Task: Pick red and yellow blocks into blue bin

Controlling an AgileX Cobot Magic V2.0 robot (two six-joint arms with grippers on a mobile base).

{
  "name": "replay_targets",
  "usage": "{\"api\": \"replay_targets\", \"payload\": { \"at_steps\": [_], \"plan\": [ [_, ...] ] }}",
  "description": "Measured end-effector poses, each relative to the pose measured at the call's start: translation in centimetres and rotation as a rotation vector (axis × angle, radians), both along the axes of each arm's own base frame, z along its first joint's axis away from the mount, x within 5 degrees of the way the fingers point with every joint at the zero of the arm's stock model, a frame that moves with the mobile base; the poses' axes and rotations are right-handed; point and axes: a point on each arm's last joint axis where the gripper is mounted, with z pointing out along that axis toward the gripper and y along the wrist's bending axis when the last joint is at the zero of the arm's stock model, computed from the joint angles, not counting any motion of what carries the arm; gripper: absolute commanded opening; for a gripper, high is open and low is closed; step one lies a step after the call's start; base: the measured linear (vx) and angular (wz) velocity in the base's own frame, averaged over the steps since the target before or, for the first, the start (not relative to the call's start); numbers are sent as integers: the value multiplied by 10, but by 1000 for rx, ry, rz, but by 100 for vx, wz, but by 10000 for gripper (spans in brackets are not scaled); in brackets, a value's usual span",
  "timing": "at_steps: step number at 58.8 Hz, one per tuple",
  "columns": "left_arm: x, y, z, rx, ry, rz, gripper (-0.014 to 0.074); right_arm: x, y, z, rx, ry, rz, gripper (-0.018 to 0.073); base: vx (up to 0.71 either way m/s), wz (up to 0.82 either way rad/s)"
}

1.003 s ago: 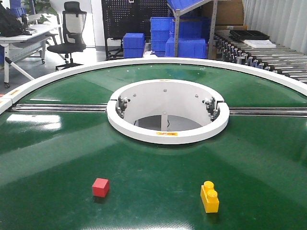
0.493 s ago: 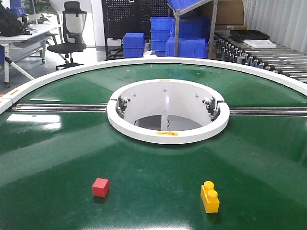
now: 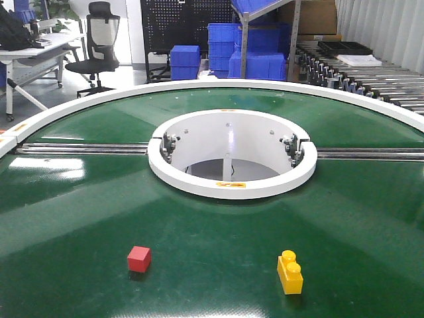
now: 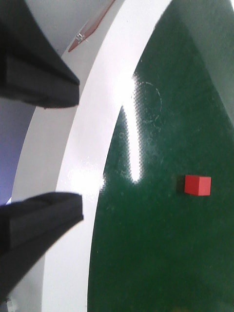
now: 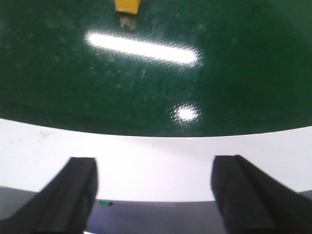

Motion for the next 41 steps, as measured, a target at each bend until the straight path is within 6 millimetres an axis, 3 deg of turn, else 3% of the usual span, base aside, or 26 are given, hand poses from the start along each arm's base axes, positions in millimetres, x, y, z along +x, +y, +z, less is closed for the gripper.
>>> {"api": "replay_targets", "payload": {
  "at_steps": [15, 28, 41],
  "plan": [
    [0, 0, 0, -2, 0, -2, 555, 49, 10, 1, 29, 120, -15, 619, 0, 0],
    [0, -1, 0, -6, 1, -3, 555, 111, 25, 5, 71, 165, 32, 611, 0, 0],
    [0, -1, 0, -6, 1, -3, 555, 174, 38, -11, 93, 219, 67, 603, 0, 0]
  ]
}}
